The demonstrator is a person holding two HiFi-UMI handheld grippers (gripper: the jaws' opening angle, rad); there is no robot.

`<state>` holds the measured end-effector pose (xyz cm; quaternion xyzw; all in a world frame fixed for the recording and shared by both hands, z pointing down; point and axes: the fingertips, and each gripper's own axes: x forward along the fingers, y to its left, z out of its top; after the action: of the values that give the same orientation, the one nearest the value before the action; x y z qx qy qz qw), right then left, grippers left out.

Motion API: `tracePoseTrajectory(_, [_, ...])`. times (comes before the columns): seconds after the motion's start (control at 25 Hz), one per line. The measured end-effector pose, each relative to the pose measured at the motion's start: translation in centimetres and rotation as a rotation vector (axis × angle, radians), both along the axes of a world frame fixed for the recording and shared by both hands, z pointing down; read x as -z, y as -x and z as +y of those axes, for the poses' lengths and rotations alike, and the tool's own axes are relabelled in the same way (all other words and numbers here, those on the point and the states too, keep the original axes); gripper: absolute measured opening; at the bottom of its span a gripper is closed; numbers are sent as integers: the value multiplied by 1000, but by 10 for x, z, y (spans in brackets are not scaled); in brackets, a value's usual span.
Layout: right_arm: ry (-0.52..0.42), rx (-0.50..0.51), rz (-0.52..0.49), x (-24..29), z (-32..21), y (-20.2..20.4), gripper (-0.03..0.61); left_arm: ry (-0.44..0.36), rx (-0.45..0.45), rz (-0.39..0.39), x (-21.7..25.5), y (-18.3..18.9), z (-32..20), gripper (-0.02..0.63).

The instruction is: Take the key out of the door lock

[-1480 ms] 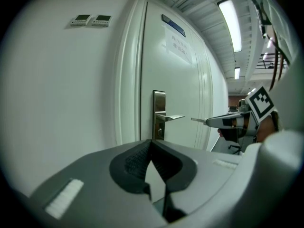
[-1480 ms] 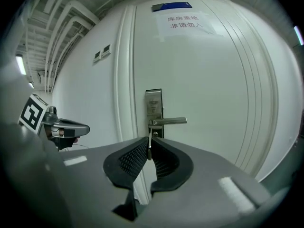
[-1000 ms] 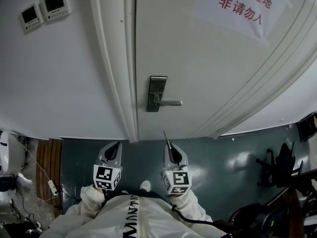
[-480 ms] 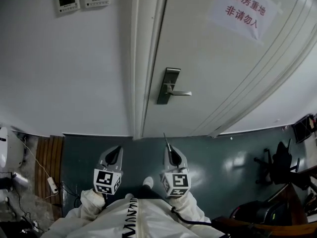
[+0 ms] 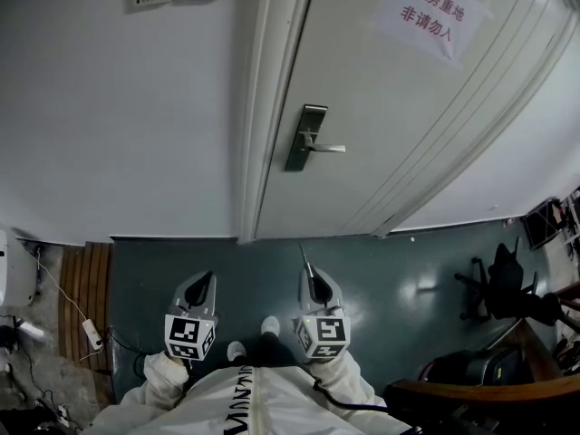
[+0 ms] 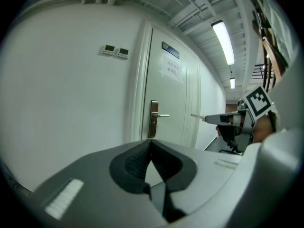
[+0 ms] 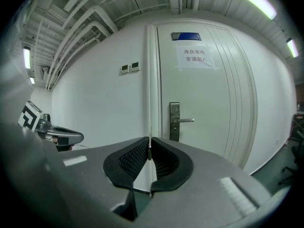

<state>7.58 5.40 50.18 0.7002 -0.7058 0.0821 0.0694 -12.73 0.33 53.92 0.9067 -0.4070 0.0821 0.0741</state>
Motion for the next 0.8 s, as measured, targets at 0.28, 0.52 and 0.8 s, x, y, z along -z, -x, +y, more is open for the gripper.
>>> tracePoseTrajectory(0.28, [13, -11, 15, -2, 20, -6, 23, 0, -27, 5, -1, -12, 17, 0])
tracePoseTrajectory(0.52, [-9, 5, 9, 3, 24, -22, 23, -20, -13, -12, 7, -29, 20, 0])
tracePoseTrajectory(0.8, [-33, 23, -13, 6, 22, -42, 23, -60, -2, -22, 24, -55, 20, -1])
